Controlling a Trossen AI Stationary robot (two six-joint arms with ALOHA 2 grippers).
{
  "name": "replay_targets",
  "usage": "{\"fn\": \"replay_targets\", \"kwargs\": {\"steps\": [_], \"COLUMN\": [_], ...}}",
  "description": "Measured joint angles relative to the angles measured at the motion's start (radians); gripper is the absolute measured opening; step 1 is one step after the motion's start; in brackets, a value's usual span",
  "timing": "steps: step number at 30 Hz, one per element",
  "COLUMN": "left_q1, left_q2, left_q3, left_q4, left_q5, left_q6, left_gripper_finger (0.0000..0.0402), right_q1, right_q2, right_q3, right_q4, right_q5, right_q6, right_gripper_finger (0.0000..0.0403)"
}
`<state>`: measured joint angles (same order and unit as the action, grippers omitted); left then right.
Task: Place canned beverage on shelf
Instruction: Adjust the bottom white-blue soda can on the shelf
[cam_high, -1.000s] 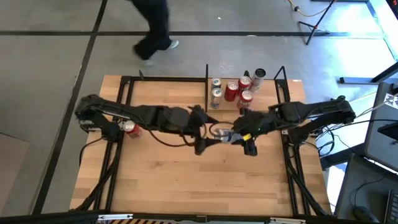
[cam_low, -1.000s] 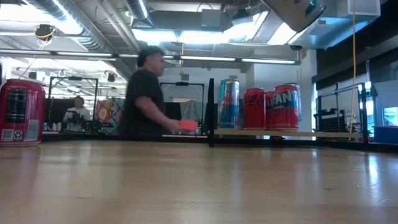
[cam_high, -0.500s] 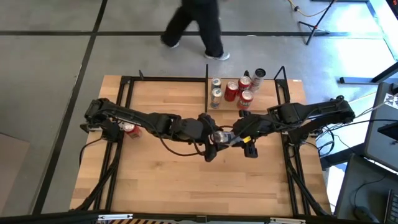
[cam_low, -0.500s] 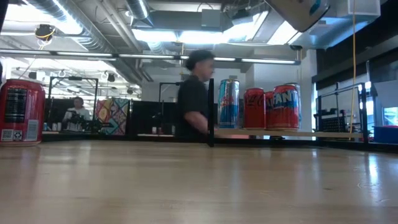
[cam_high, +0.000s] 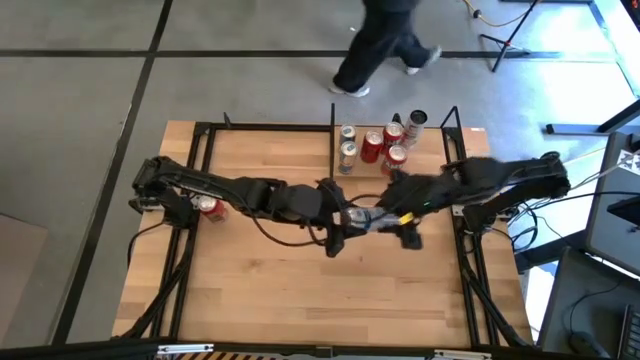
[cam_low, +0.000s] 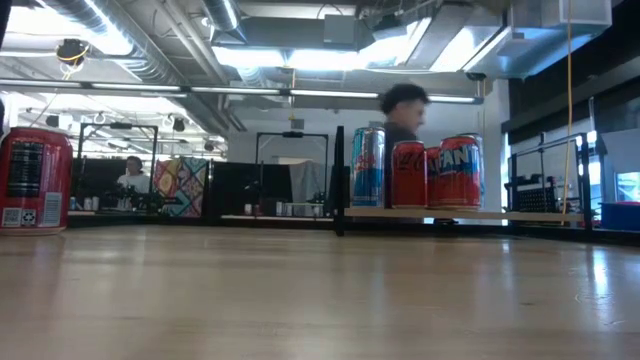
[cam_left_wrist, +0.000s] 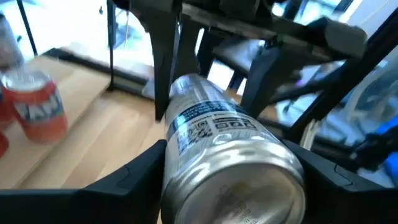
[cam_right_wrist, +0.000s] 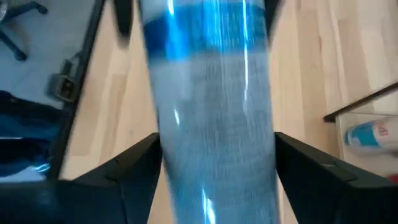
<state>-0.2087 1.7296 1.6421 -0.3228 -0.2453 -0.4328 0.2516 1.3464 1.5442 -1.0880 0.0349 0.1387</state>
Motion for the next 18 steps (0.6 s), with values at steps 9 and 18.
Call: {"fn": "replay_targets", "kwargs": {"steps": [9,18], "left_q1": [-0.08,-0.074], "left_q2": [-0.139,-0.157], "left_q3": [-0.002,-0.002], "left_q4": [0.004,0.261], "left_q5": [-0.121,-0.131], "left_q6": [0.09,0.22], "left_gripper_finger": [0.0247,0.0247], "right_q1": [0.079,0.089], "right_q2": [-0.219,-0.597], "right_q3": [0.108,-0.358], "right_q4": [-0.142,0.381], "right_q5": [0.11,0.286], "right_q6": [0.081,0.149], "right_gripper_finger": [0.0328,0.0324]}}
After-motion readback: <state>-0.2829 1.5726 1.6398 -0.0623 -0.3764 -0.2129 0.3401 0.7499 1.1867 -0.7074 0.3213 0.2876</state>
